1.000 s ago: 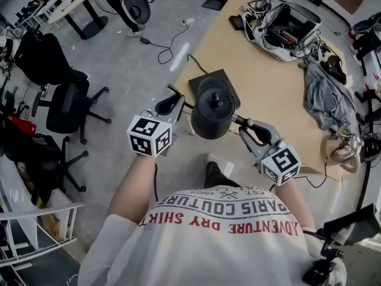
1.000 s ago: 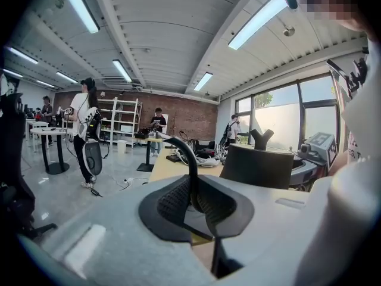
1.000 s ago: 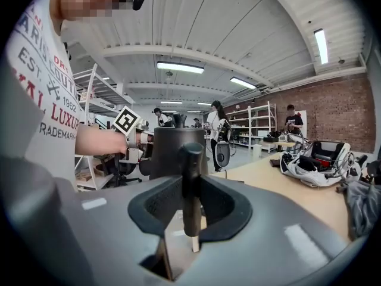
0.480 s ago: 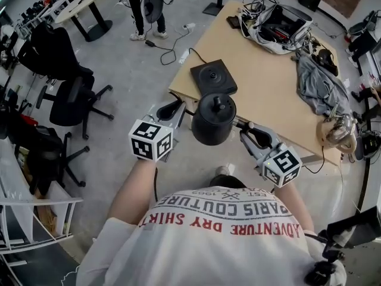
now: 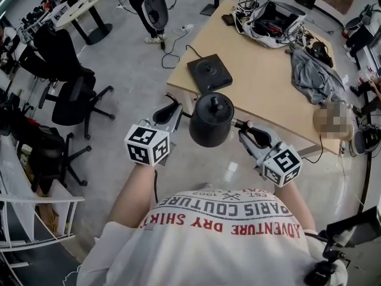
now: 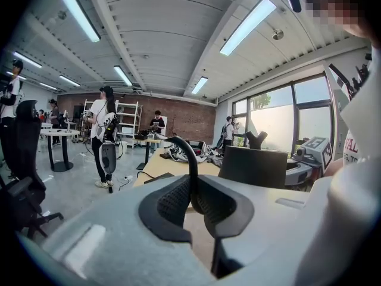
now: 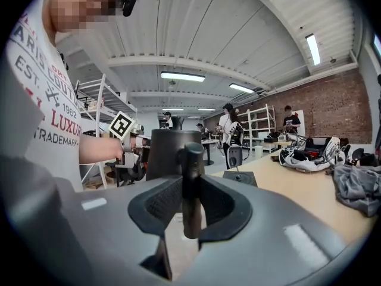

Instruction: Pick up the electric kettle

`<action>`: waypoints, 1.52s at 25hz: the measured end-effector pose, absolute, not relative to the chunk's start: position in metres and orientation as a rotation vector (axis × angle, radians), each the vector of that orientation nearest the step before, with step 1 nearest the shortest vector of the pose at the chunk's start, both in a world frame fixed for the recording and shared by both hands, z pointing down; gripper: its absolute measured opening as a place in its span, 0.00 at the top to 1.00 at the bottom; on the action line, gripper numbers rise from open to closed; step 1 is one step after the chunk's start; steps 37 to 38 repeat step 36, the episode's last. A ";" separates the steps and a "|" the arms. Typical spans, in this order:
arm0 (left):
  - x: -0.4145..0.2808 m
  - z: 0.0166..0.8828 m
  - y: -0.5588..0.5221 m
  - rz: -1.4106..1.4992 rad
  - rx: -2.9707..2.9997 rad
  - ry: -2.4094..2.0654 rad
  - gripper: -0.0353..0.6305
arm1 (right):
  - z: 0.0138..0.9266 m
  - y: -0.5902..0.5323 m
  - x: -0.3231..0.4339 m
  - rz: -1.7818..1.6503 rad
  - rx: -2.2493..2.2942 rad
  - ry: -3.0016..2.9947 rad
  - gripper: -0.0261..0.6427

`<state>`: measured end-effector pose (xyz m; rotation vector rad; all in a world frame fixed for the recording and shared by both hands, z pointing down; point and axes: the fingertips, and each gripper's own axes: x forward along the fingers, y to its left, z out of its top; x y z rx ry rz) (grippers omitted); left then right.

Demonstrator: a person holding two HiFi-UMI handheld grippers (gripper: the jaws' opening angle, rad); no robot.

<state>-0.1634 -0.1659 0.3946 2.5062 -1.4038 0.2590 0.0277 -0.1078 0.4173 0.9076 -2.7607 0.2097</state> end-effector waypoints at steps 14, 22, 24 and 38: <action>-0.130 0.377 -0.097 0.226 2.463 -1.455 0.89 | 0.399 -0.053 0.066 0.224 0.866 -2.783 0.82; -0.119 0.366 -0.085 0.208 2.462 -1.467 0.89 | 0.387 -0.044 0.077 0.200 0.859 -2.798 0.82; -0.117 0.367 -0.083 0.207 2.459 -1.468 0.89 | 0.387 -0.043 0.080 0.200 0.859 -2.799 0.82; -0.112 0.371 -0.081 0.205 2.447 -1.465 0.89 | 0.392 -0.044 0.085 0.217 0.851 -2.810 0.82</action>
